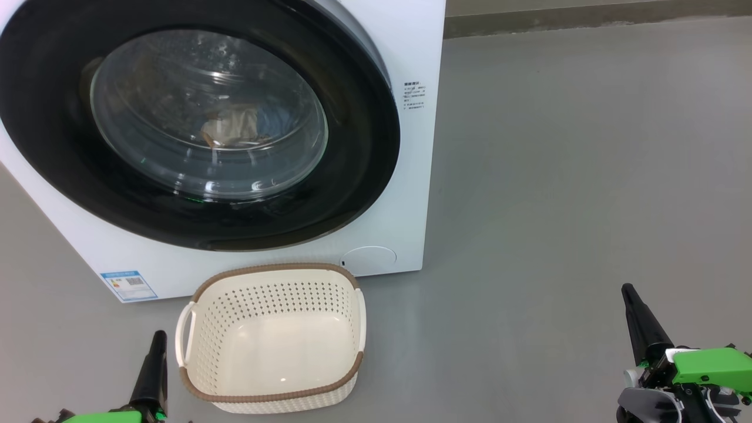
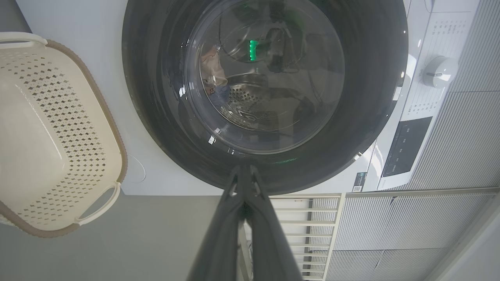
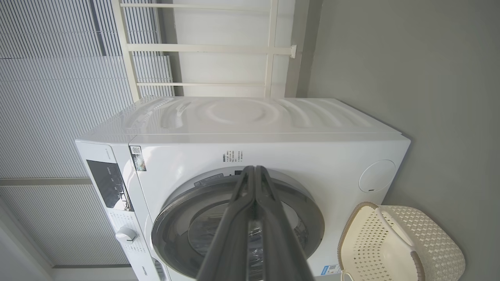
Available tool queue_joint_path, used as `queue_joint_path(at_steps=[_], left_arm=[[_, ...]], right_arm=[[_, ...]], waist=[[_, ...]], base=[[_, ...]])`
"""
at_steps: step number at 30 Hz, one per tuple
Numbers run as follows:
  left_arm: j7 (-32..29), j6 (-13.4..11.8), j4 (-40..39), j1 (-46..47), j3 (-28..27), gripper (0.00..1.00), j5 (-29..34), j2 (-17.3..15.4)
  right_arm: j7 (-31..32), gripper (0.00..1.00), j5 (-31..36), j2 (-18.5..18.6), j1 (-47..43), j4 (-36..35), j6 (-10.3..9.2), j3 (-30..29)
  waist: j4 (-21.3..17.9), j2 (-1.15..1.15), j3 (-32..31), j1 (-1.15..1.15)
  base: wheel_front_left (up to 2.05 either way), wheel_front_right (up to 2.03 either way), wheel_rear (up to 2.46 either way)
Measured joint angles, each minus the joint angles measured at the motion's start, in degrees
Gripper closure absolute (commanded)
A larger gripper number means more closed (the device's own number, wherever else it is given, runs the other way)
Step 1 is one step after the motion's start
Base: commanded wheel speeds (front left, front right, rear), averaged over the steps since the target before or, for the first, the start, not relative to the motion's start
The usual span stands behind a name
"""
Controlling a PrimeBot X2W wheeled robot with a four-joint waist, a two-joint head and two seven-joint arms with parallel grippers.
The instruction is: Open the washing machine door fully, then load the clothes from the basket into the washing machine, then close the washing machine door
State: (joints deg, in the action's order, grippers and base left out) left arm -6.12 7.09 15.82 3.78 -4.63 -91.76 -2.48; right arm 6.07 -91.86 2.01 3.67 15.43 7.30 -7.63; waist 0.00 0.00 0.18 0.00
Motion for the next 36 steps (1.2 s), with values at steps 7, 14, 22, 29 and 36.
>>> queue_joint_path(at_steps=[7,14,22,29,36], left_arm=[[-0.01,0.00,0.00,0.00,-0.01,1.00,0.00,0.01],[-0.01,0.00,0.00,0.00,-0.02,1.00,0.00,0.04],[-0.01,0.00,0.00,0.00,-0.02,1.00,0.00,0.07],[-0.01,0.00,0.00,0.00,-0.03,1.00,0.01,0.08],[-0.01,0.00,0.00,0.00,-0.03,1.00,0.01,0.08]], right_arm=[[0.00,1.00,0.00,0.01,0.00,0.00,0.00,0.00],[0.00,1.00,0.00,0.01,0.00,0.00,0.00,0.00],[0.00,1.00,0.00,0.01,0.00,0.00,0.00,0.00],[0.00,1.00,0.00,0.01,0.00,0.00,0.00,0.00],[0.00,1.00,0.00,0.01,0.00,0.00,0.00,0.00]], waist=[[0.00,0.00,0.00,0.00],[0.00,0.00,0.00,0.00],[0.00,0.00,0.00,0.00],[0.00,0.00,0.00,0.00],[0.00,0.00,0.00,0.00]], base=[[0.00,0.00,0.00],[0.00,0.00,0.00],[0.00,0.00,0.00],[0.00,0.00,0.00],[0.00,0.00,0.00]])
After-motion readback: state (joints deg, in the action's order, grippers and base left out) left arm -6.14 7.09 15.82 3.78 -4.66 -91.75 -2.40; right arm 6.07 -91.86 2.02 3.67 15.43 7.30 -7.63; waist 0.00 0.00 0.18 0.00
